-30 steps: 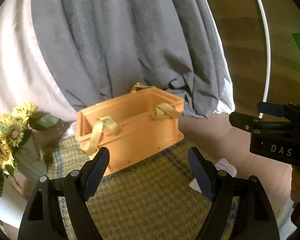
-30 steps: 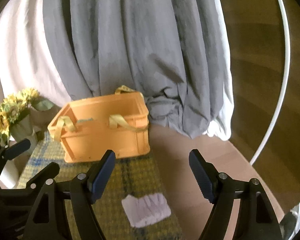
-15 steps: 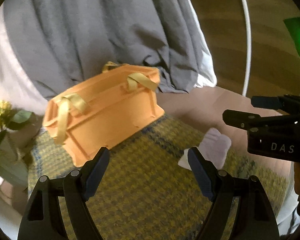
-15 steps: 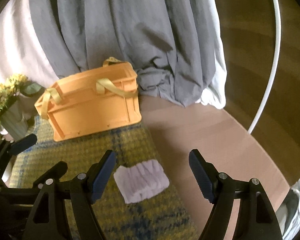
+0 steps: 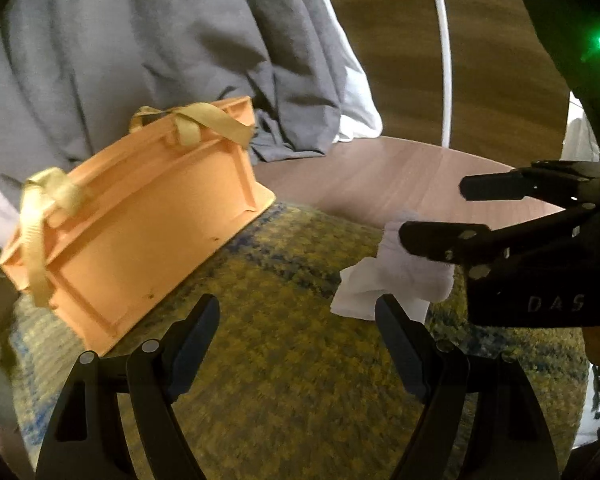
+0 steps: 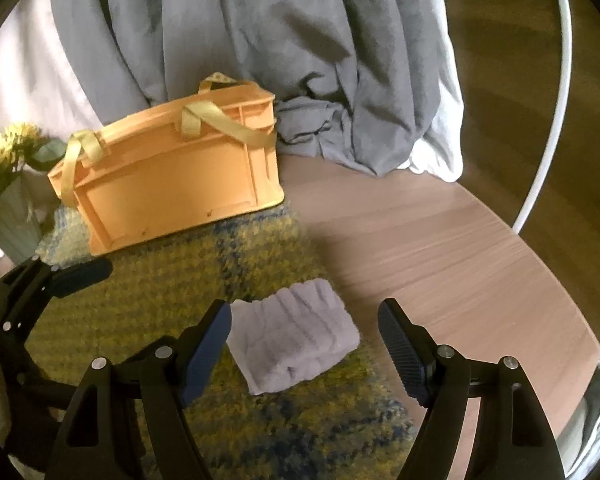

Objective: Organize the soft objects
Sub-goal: 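Grasp the white tissue with the left tool while the right tool grasps the lavender towel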

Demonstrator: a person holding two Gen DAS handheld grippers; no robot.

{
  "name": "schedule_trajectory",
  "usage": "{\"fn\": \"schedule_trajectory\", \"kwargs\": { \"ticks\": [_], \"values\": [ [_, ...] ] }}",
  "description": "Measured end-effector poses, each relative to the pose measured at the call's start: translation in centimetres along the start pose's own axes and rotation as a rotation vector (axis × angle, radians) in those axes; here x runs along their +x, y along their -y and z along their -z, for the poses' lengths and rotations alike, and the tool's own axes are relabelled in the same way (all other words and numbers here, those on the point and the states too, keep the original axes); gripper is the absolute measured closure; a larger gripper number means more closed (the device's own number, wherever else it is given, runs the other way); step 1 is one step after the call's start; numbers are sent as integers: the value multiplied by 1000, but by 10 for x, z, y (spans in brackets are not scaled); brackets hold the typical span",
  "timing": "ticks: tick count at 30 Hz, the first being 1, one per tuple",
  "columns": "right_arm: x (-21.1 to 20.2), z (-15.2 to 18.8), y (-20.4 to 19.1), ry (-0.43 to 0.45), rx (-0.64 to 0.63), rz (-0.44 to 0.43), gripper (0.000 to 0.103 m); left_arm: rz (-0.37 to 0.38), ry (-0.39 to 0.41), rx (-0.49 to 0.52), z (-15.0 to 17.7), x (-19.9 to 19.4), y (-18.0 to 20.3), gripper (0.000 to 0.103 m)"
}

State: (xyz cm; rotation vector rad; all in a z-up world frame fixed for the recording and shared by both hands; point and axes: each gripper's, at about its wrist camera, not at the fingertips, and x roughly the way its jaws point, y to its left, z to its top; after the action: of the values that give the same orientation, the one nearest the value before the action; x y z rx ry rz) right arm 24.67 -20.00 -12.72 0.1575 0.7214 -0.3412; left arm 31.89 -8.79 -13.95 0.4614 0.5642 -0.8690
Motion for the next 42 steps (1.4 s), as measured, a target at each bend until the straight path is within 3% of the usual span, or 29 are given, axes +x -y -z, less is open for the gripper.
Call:
{"fn": "schedule_trajectory", "kwargs": {
  "ticks": [14, 20, 24, 29, 34, 36, 39, 42],
  "values": [
    [24, 6, 0, -25, 22, 29, 29, 146, -4, 192, -3, 45, 10, 39],
    [28, 9, 0, -45, 19, 12, 48, 191, -12, 244, -5, 56, 16, 45],
    [26, 9, 1, -38, 18, 16, 66, 215, -13, 260, -7, 59, 21, 45],
    [19, 9, 6, -18, 32, 28, 76, 256, -50, 298, -9, 66, 31, 46],
    [15, 9, 10, -12, 45, 43, 76, 285, -71, 324, -10, 71, 38, 61],
    [14, 10, 12, -8, 50, 51, 77, 283, -67, 331, -10, 71, 41, 79],
    [13, 11, 14, -12, 62, 49, 77, 270, -54, 324, -10, 67, 42, 95],
    [10, 12, 17, -8, 66, 47, 77, 252, -35, 304, -9, 60, 43, 96]
  ]
}}
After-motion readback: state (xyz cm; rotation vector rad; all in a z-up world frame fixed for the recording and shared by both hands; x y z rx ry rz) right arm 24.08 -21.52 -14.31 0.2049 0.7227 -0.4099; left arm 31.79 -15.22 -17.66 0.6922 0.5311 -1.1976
